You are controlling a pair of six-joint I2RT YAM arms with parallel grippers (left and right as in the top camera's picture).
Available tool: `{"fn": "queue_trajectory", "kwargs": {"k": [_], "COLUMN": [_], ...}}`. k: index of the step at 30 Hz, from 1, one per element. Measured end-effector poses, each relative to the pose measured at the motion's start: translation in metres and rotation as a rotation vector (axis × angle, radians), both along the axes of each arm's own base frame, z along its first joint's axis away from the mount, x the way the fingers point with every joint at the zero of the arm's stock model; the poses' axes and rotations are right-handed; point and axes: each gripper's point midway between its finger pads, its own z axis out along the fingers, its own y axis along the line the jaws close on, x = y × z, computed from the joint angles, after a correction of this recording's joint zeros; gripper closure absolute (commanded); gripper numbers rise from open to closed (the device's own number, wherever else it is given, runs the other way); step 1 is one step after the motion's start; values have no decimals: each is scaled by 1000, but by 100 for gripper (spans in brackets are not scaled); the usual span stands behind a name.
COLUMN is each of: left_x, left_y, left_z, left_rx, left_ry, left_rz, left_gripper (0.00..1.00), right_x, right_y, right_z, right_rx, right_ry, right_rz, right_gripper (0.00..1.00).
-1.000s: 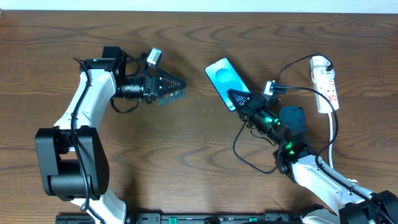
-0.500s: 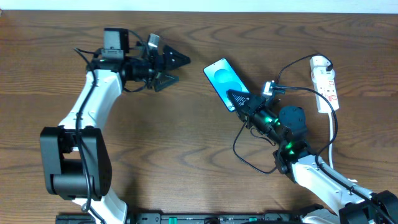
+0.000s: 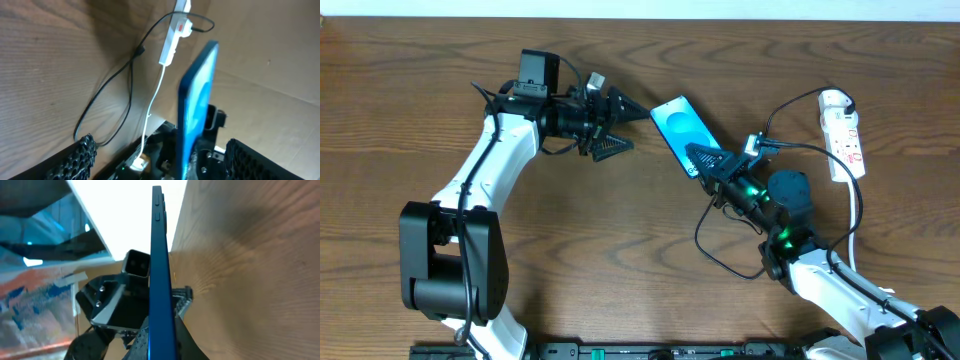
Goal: Plug charger to phone and switch on socket
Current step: 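Move the left gripper to the phone and grasp its bottom end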
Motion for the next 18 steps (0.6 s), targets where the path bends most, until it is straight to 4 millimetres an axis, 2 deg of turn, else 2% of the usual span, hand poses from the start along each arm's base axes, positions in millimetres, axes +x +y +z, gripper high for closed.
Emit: {"fn": "queue_trajectory", "kwargs": {"k": [5, 10, 13, 16, 18], "left_x": [6, -4, -10, -14, -14], "left_y": [-10, -31, -42, -47, -49], "left_z": [5, 5, 4, 3, 3], "left_rx": [-15, -15, -10, -10, -8], "left_ry": [11, 76, 126, 172, 208], "left_rz": [19, 6, 4, 12, 28], "left_gripper": [23, 25, 30, 32, 37], "right_x": [-5, -9, -8, -7, -7], "right_y": [9, 16, 15, 14, 13], "right_z": [-4, -6, -8, -8, -8], "right_rx": [83, 138, 149, 154, 153], "right_ry": [111, 176, 197, 202, 204], "right_rz": [-6, -11, -28, -39, -41], "right_gripper": [99, 99, 99, 99, 99]}}
